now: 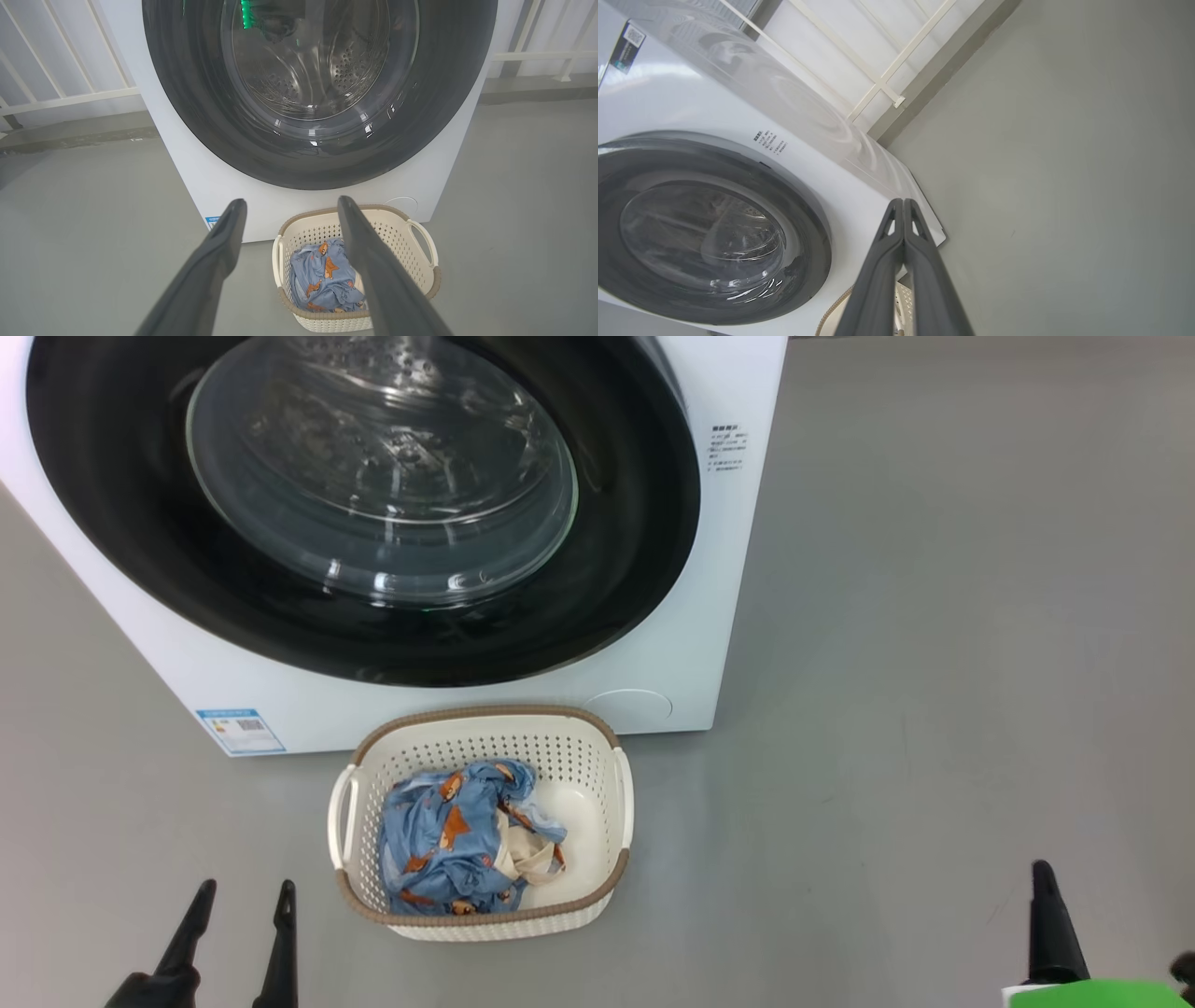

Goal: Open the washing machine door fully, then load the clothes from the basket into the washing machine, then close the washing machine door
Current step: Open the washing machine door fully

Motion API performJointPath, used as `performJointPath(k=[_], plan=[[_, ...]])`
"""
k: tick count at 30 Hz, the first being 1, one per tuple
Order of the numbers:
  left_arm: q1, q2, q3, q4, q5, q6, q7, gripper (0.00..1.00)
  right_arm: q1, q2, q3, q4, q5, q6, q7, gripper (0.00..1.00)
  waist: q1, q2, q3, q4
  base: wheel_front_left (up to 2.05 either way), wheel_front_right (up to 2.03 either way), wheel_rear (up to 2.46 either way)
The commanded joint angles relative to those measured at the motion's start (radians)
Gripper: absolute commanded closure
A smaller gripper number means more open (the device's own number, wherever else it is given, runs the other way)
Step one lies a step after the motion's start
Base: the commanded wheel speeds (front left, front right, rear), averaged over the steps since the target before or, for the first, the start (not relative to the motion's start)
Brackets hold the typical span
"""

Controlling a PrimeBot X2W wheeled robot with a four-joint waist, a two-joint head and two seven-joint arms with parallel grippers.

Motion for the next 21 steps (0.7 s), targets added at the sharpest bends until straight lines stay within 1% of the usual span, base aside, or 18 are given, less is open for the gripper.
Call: performJointPath(k=[1,7,10,12,13,16,21], plan=[[-0.035,0.017,0.028,-0.028,-0.013,-0.001,-0.007,0.00,-0.050,-0.009,0.007,0.008,0.079,0.002,-0.012,1.00,0.0000,0.0000,0.011,0.006,0.00,0.00,0.00],[-0.046,0.019,0.014,-0.046,-0.024,-0.001,-0.007,0.00,-0.125,-0.008,-0.044,0.085,0.379,0.002,-0.012,1.00,0.0000,0.0000,0.061,0.022,0.00,0.00,0.00],[-0.057,0.023,0.008,-0.060,-0.030,-0.001,-0.007,0.00,-0.179,-0.013,-0.093,0.074,0.473,0.002,-0.012,1.00,0.0000,0.0000,0.101,0.029,0.00,0.00,0.00],[-0.066,0.027,0.001,-0.068,-0.035,-0.001,-0.007,0.00,-0.214,-0.033,-0.101,0.068,0.539,0.002,-0.011,1.00,0.0000,0.0000,0.130,0.034,0.00,0.00,0.00],[-0.066,0.027,0.001,-0.068,-0.035,-0.001,-0.007,0.00,-0.214,-0.033,-0.101,0.068,0.539,0.002,-0.011,1.00,0.0000,0.0000,0.130,0.034,0.00,0.00,0.00],[-0.082,0.040,-0.013,-0.079,-0.038,-0.001,-0.007,0.00,-0.267,-0.075,-0.112,0.068,0.630,0.002,0.012,1.00,0.0000,0.0000,0.178,0.043,0.00,0.00,0.00],[-0.113,0.067,-0.025,-0.104,-0.049,-0.001,-0.007,0.00,-0.373,-0.146,-0.117,0.066,0.708,0.002,0.100,1.00,0.0000,0.0000,0.267,0.058,0.00,0.00,0.00]])
